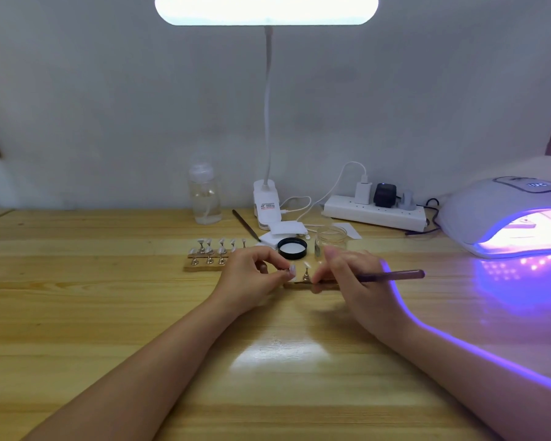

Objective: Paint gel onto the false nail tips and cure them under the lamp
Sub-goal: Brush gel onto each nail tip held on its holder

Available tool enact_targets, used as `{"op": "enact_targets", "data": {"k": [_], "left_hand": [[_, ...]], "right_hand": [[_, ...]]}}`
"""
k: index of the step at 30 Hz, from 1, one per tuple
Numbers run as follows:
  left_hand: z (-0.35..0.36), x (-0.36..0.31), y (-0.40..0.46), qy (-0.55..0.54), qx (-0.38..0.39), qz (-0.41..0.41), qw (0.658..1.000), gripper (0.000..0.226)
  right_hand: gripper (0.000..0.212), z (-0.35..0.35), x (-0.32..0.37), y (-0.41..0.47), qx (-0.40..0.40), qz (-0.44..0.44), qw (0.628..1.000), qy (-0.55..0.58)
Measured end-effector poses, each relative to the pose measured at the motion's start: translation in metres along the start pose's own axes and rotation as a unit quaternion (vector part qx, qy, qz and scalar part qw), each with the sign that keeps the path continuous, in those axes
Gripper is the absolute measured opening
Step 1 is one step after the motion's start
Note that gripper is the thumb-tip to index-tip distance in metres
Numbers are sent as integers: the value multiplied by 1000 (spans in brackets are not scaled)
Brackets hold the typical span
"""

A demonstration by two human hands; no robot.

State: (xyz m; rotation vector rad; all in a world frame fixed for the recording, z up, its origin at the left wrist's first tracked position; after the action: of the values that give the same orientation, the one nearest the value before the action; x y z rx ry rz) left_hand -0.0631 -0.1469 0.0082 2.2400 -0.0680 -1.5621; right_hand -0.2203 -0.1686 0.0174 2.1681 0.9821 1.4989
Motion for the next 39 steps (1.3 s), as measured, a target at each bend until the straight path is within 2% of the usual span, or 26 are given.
{"op": "enact_targets", "data": {"k": [1, 5, 10, 14, 18, 22, 26, 30, 34, 39], "left_hand": [[0, 0, 0, -1, -2, 0, 1000, 20], [-1, -1, 0, -6, -6, 1, 1000, 19], [0, -2, 0, -4, -4, 0, 1000, 21], [0, 0, 1, -11, -12, -12, 1000, 20], [0, 1, 0, -7, -9, -15, 1000, 19], [0, 1, 0, 1, -11, -22, 1000, 18], [-1, 3, 1, -9, -21, -39, 999, 21], [-1, 1, 0, -10, -12, -32, 999, 20], [0, 1, 1, -4, -11, -24, 1000, 19], [-1, 1, 2, -1, -9, -10, 1000, 16]], "right_hand": [[42, -1, 0, -1, -5, -1, 1000, 8], [39, -3, 1, 3, -10, -11, 997, -79], [46, -2, 2, -1, -5, 0, 1000, 11], [39, -2, 2, 3, 0, -13, 997, -82], [44, 0, 2, -1, 1, -3, 1000, -6], [40, -2, 0, 2, -5, -15, 996, -88], [42, -2, 2, 0, -10, -11, 1000, -15], [35, -4, 1, 2, -19, -13, 996, -83], [43, 0, 1, 0, 6, 1, 1000, -12], [43, -3, 1, 2, 0, -7, 998, -69]]}}
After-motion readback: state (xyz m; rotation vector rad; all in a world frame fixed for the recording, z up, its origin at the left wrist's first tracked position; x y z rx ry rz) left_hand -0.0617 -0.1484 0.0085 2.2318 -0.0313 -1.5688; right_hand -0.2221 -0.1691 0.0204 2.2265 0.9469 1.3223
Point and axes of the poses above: each hand's wrist, its own y-axis towards the middle knuckle, its own z-axis out of the palm, x = y × z, the point moved 5 cm from there along y, towards the middle knuckle, and after that the axes turned 7 degrees about -y, right-handed, at the moved point
